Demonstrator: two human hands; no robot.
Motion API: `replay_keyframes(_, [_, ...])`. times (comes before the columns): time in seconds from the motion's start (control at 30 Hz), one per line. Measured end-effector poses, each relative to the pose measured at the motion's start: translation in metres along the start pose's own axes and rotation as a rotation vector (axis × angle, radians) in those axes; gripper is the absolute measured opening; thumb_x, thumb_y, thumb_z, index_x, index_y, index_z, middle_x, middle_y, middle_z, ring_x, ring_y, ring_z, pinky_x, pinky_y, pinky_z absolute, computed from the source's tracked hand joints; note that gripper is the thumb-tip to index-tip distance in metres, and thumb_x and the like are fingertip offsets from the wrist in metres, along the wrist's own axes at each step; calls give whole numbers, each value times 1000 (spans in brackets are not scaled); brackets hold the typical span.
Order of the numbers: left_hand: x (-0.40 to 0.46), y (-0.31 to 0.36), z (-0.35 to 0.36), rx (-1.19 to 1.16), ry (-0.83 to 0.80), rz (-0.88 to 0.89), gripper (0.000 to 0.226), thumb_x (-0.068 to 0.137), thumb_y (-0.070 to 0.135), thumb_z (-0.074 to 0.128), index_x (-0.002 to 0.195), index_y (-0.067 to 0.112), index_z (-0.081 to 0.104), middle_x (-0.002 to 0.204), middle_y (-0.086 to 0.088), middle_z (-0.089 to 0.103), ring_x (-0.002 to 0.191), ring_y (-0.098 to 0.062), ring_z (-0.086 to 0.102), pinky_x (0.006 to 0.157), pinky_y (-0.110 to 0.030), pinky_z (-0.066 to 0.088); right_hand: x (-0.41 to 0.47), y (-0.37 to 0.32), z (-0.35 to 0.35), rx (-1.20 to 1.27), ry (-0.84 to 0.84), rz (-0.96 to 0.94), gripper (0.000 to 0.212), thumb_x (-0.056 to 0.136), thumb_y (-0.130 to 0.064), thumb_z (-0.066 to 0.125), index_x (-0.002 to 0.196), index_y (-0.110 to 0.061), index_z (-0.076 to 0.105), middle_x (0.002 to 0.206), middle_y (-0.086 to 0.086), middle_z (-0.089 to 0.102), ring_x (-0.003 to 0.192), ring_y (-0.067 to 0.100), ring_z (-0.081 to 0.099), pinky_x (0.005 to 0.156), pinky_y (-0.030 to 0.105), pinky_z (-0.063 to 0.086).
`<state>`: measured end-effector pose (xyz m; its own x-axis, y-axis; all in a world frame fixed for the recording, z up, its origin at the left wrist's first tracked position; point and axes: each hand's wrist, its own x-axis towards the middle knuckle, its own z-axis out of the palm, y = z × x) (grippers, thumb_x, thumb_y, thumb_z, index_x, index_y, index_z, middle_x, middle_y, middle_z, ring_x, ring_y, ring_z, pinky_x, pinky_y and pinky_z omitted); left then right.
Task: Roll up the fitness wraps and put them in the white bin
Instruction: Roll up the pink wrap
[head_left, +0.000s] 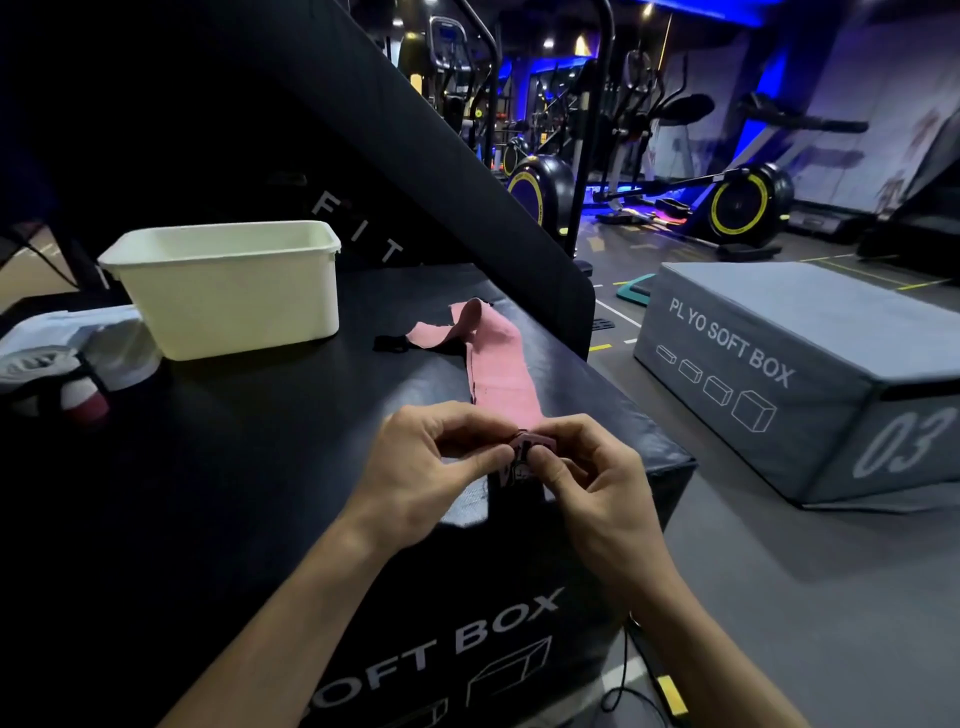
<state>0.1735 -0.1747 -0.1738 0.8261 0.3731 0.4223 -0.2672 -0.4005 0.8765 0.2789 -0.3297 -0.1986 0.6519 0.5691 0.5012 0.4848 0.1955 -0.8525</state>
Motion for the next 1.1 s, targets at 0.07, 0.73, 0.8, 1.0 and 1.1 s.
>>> replay_keyframes(0.07, [0, -1, 0, -7, 1, 9, 23, 81, 3, 83, 101, 14, 80, 96, 2, 80, 95, -17, 77, 94, -37, 59, -1, -1, 0, 15, 2, -1, 10, 95, -2, 68, 99, -11, 71, 95, 3, 75, 93, 19, 73, 86, 29, 57])
replay_keyframes(0.73, [-9, -23, 2, 340, -151, 264, 15, 89, 25, 81, 103, 19, 80, 96, 10, 75, 91, -9, 72, 82, -32, 56, -2, -15, -34, -283, -191, 32, 8, 87, -15, 81, 88, -22, 77, 79, -7, 74, 63, 6, 66, 60, 18, 45])
replay_keyframes(0.8, [-5, -23, -2, 302, -210, 192, 12, 92, 26, 78, 101, 19, 81, 94, 11, 77, 90, -8, 73, 83, -28, 56, -2, -12, -38, -268, -237, 65, 7, 87, -16, 81, 87, -21, 77, 78, -5, 75, 66, 8, 69, 63, 21, 48])
replay_keyframes(1.0, [56, -30, 7, 478, -362, 171, 40, 107, 40, 44, 124, 20, 74, 131, 4, 69, 126, -12, 60, 111, -38, 43, 1, -11, -43, -225, -298, 83, 6, 87, -16, 80, 88, -20, 76, 84, 2, 76, 81, 24, 75, 76, 29, 57])
replay_keyframes(1.1, [89, -45, 14, 979, -683, 144, 46, 111, 47, 26, 151, 39, 47, 168, 4, 28, 155, -18, 19, 126, -38, 10, 3, -12, -42, -268, -364, 48, 6, 87, -12, 80, 87, -16, 76, 84, 0, 76, 80, 17, 74, 78, 21, 54])
